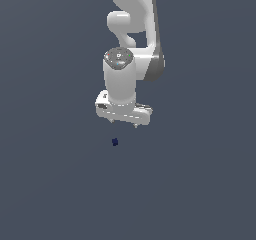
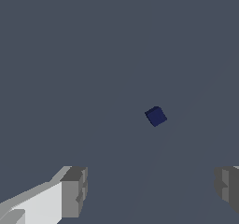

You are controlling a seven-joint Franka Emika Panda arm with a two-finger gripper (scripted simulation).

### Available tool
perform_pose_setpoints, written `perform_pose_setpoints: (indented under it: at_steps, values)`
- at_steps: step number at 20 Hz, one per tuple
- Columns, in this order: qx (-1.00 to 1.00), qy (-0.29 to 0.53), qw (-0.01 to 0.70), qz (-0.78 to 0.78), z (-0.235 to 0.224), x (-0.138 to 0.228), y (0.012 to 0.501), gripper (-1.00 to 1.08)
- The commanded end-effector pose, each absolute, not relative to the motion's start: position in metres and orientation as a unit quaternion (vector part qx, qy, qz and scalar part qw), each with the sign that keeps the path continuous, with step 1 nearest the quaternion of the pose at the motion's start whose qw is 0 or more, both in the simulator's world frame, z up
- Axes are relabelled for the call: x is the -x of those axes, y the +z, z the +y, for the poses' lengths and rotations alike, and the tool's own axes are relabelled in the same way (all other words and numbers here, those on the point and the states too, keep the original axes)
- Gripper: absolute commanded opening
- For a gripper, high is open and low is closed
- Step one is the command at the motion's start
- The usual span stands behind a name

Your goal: Pick up the object and move it to a goal position.

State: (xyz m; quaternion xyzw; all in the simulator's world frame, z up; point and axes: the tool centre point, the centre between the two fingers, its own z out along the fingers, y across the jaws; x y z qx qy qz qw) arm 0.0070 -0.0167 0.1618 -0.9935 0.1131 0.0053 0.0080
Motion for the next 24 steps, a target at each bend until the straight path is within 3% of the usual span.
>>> perform_pose_setpoints:
  at_steps: [1, 24]
  values:
    - [0.990, 0.006, 0.009, 0.143, -0.019, -0.008, 0.156, 1.00]
    - [0.880, 0.005, 0.005, 0.475, -0.050, -0.019, 0.087, 1.00]
